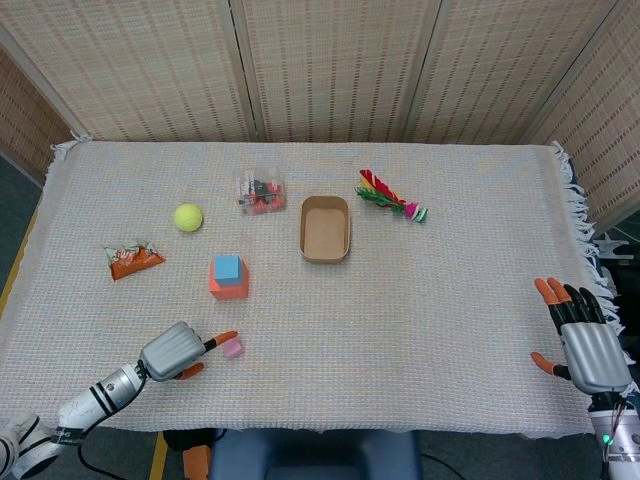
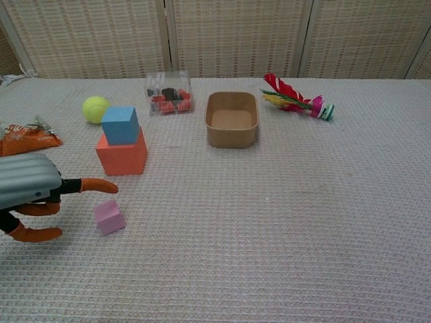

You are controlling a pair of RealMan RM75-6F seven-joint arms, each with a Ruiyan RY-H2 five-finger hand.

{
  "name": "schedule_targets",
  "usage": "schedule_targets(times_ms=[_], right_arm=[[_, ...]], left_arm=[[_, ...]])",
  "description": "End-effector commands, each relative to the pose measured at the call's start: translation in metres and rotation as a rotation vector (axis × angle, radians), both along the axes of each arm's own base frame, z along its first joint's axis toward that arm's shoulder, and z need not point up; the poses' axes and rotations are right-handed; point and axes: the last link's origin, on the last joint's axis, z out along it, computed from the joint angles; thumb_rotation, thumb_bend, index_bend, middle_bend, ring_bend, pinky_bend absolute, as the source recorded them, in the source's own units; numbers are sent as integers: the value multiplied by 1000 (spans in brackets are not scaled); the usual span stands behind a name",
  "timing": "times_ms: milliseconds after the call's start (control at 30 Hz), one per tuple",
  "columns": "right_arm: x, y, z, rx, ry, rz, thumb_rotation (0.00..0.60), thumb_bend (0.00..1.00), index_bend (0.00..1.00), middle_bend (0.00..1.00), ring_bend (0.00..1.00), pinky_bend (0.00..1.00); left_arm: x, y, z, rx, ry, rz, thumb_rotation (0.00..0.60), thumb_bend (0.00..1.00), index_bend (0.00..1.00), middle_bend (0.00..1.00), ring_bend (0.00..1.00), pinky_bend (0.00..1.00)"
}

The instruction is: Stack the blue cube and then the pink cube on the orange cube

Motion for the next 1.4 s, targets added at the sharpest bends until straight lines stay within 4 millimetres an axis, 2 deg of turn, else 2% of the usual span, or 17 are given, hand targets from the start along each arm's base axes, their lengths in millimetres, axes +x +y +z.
schedule_targets(times_ms=[33,300,433,533,633,733,900,1100,1400], right_arm=[[0,0,1,-1,-2,1,600,63,0,0,0,0],[0,0,1,3,-1,-3,600,62,0,0,0,0],[-1,0,2,-2,-2,-4,600,63,0,0,0,0],[-1,0,3,-2,-3,-4,600,62,0,0,0,0],[-1,0,3,-1,-3,-3,600,62,0,0,0,0],[-1,1,2,1,-2,-3,600,62,0,0,0,0],[-1,1,2,1,-2,-2,600,63,0,0,0,0],[0,1,2,3,-1,-2,600,63,0,0,0,0],[0,0,0,8,5,-4,600,63,0,0,0,0]], left_arm=[[1,1,-8,-6,4,-12,600,347,78,1000,1000,1000],[4,9,-21,6,29,-59,600,347,105,1000,1000,1000],[3,13,-22,12,37,-62,600,346,176,1000,1000,1000],[3,14,-23,12,35,-64,600,344,264,1000,1000,1000],[4,14,-24,13,35,-63,600,345,298,1000,1000,1000],[6,13,-25,13,22,-61,600,337,388,1000,1000,1000],[9,13,-22,26,-6,-62,600,335,432,1000,1000,1000],[14,15,-8,45,-69,-20,600,340,454,1000,1000,1000],[13,19,32,84,-125,174,600,344,461,1000,1000,1000]])
